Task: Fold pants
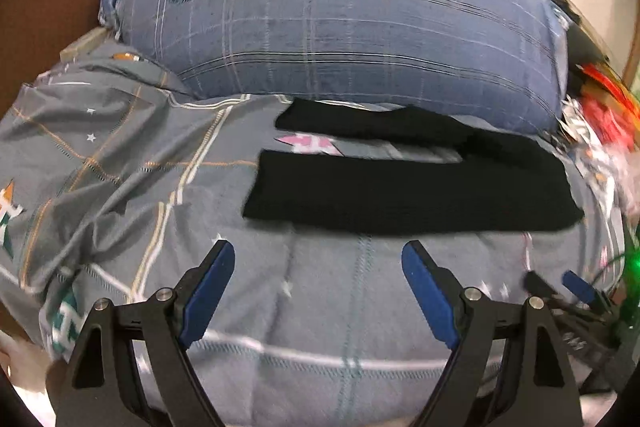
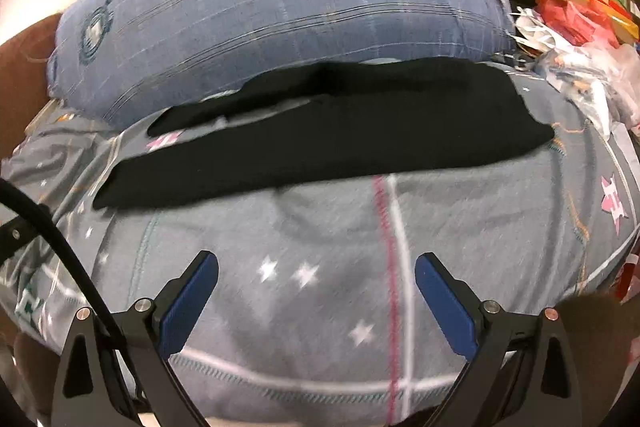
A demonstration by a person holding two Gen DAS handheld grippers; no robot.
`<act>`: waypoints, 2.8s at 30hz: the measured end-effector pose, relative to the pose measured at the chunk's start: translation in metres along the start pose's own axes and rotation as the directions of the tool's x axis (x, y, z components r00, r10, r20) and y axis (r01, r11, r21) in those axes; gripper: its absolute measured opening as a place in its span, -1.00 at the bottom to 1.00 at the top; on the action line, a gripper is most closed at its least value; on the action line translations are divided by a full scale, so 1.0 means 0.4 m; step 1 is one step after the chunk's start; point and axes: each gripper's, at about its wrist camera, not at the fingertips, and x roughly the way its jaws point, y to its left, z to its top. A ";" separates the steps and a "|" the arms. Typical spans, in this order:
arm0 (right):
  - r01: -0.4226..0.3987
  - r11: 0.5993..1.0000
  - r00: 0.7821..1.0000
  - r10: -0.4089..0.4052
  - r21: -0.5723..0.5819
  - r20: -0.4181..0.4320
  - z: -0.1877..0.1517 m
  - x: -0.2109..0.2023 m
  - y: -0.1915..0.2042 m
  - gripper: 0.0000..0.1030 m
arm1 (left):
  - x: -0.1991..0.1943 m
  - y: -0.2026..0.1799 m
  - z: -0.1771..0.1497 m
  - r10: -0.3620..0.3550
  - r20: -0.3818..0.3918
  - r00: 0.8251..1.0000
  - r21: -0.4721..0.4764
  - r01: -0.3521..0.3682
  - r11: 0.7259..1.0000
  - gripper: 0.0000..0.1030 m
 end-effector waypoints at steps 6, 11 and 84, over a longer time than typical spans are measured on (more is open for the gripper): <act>0.016 0.995 1.000 -0.016 0.096 0.005 0.136 0.048 -0.129 0.96 | 0.182 0.075 0.188 -0.041 -0.164 0.986 -0.045 0.034 0.998 0.65; 0.039 0.991 0.999 -0.036 0.129 -0.023 0.288 0.118 -0.256 0.96 | 0.342 0.102 0.316 -0.050 -0.235 0.971 -0.061 0.037 0.997 0.65; -0.048 0.840 0.984 0.132 0.540 -0.118 0.219 0.104 -0.729 -0.21 | 0.134 0.386 0.003 -0.160 -0.048 0.986 -0.160 0.151 0.975 -0.75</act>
